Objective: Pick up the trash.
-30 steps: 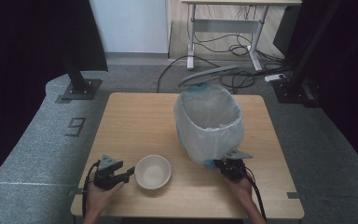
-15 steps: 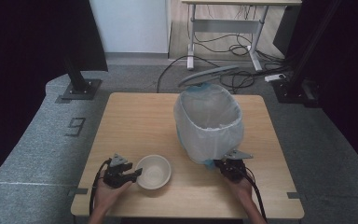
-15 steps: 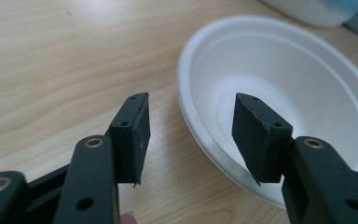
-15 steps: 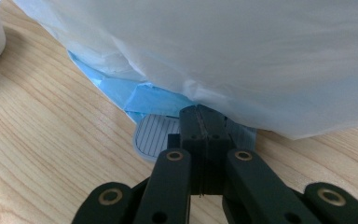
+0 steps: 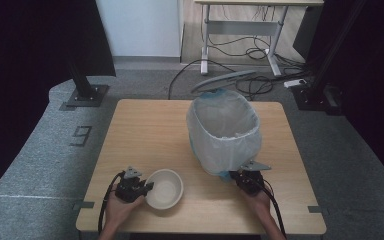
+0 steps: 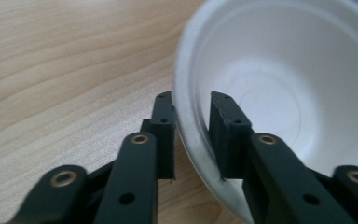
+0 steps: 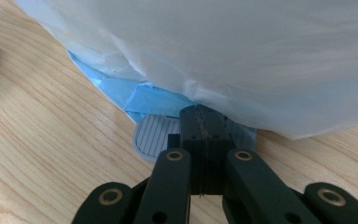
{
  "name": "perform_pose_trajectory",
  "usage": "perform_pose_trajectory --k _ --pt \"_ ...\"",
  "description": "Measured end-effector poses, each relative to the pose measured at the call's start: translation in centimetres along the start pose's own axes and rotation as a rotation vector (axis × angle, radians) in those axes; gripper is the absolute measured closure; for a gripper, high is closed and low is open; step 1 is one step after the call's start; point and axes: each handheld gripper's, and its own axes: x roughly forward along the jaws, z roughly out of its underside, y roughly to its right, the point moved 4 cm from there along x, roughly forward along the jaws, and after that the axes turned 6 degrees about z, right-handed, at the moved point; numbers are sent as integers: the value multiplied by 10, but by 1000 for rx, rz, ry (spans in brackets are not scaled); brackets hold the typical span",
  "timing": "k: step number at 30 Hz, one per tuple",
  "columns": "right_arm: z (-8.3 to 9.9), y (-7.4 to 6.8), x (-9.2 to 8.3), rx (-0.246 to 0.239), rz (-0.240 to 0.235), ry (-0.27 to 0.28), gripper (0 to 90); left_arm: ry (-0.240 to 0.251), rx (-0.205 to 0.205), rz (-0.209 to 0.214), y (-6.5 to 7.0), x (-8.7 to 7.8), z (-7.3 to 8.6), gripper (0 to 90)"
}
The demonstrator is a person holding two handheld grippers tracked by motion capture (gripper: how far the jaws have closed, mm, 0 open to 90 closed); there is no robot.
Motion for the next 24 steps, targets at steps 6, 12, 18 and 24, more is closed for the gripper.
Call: perform_pose_trajectory --k 6,12,18,24 --pt "0 0 0 2 -1 0 892 92 -57 29 -4 -14 -3 813" --pt "0 0 0 0 -1 0 891 195 -97 63 -10 -31 -5 838" --pt "0 0 0 0 -1 0 892 254 -121 98 -13 -42 -6 839" --pt "0 0 0 -2 -2 0 891 288 -121 106 -15 -51 -7 839"
